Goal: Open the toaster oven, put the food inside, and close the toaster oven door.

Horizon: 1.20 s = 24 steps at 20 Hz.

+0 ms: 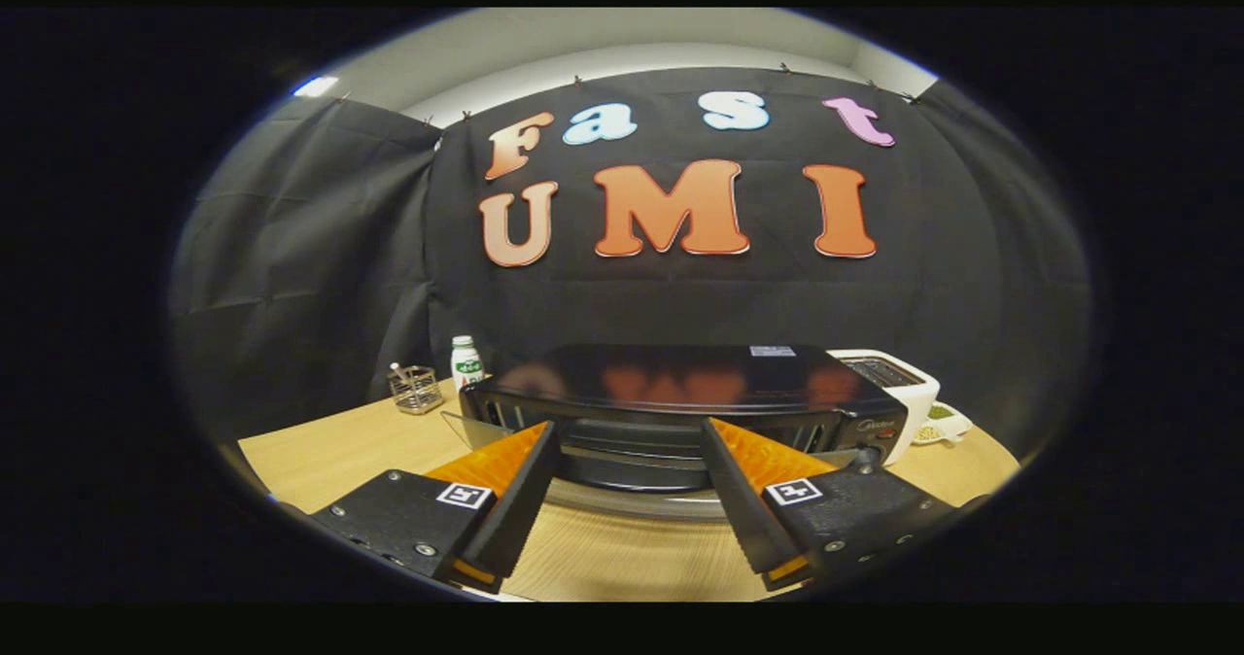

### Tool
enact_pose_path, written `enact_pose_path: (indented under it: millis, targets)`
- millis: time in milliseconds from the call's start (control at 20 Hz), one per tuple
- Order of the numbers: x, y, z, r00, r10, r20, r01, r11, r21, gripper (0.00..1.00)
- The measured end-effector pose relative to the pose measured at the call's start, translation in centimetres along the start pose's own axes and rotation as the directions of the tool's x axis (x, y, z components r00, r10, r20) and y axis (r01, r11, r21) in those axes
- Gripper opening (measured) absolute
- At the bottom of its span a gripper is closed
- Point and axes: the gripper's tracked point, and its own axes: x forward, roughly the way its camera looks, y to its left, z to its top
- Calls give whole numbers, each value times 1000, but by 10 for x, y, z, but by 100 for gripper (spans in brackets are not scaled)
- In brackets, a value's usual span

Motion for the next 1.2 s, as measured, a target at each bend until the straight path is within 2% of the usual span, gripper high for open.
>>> enact_pose_path:
  millis: [150,400,700,900,1000,1200]
  targets:
    - [-24,6,-15,1000,20,0,-20,1000,-22,87]
    - [-52,16,-69,990,79,-118,-78,997,17,87]
    - [-61,21,-120,952,150,-268,-132,988,84,87]
    - [-60,14,-153,924,117,-364,-99,993,68,87]
    - [-58,12,-144,933,114,-340,-99,993,59,87]
    - [-70,6,-147,918,112,-381,-92,993,70,86]
